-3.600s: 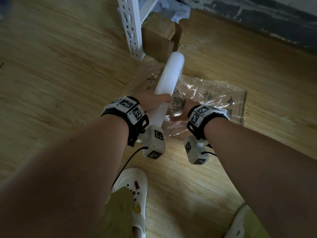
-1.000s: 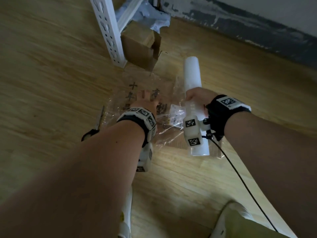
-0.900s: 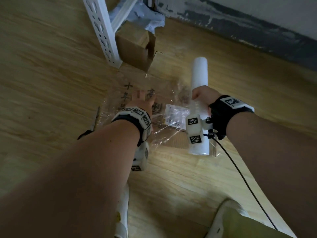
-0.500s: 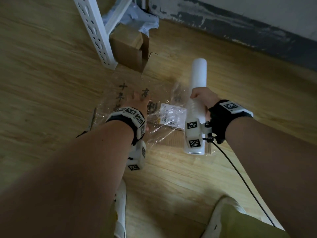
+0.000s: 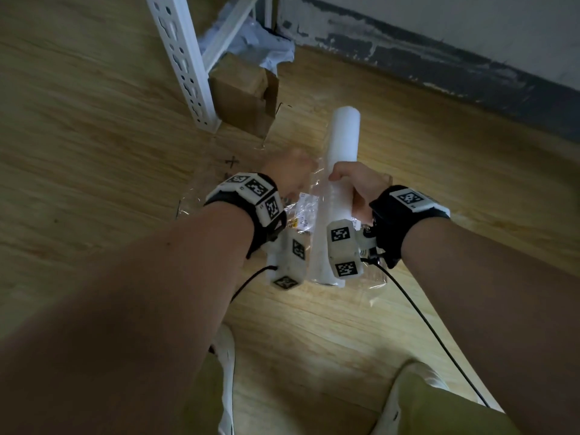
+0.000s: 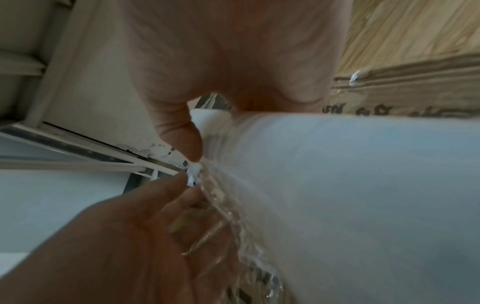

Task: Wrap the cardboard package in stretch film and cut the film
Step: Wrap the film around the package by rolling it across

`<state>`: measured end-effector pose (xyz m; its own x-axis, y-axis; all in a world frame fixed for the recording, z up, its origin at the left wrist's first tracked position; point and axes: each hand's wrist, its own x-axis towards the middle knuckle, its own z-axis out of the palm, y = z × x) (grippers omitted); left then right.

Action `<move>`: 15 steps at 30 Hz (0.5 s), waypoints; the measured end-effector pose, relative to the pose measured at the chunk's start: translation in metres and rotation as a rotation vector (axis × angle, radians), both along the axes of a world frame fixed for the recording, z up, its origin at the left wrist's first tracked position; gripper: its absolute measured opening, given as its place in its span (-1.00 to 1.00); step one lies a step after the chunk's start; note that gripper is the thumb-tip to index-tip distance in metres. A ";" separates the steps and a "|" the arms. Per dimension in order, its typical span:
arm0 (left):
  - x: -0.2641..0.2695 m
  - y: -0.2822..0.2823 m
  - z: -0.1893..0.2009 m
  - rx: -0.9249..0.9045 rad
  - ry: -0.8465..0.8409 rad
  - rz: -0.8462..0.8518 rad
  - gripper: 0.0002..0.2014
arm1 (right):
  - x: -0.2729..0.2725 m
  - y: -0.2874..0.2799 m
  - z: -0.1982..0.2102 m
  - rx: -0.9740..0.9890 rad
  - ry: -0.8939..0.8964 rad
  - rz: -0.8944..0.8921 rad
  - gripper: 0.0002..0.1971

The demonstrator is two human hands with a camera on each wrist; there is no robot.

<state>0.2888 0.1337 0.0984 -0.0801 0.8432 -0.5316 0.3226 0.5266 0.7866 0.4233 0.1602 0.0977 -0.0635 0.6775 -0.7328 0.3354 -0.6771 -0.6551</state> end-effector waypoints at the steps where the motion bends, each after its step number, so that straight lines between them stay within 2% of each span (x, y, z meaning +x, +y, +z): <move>1: 0.005 -0.001 0.002 -0.135 -0.148 0.020 -0.81 | -0.001 0.000 0.002 0.000 0.013 -0.004 -0.37; 3: 0.007 -0.004 -0.001 -0.211 -0.275 -0.025 -0.84 | -0.003 0.003 0.001 0.001 0.021 -0.021 -0.47; 5: 0.006 -0.004 -0.005 -0.119 -0.259 -0.032 -0.87 | -0.001 0.007 -0.004 0.000 -0.003 -0.025 -0.44; 9: 0.007 0.002 -0.016 -0.017 0.015 -0.074 -0.95 | 0.011 0.020 -0.033 -0.018 -0.111 0.025 -0.11; 11: 0.006 0.006 -0.024 -0.007 0.200 -0.169 -0.84 | 0.013 0.019 -0.032 -0.014 -0.152 0.037 -0.02; 12: 0.005 0.007 -0.028 -0.003 0.305 -0.203 -0.79 | 0.012 0.015 -0.024 -0.004 -0.164 0.037 -0.04; 15: -0.003 0.009 -0.038 -0.038 0.527 -0.228 -0.78 | 0.010 0.003 0.000 0.044 -0.198 0.034 -0.36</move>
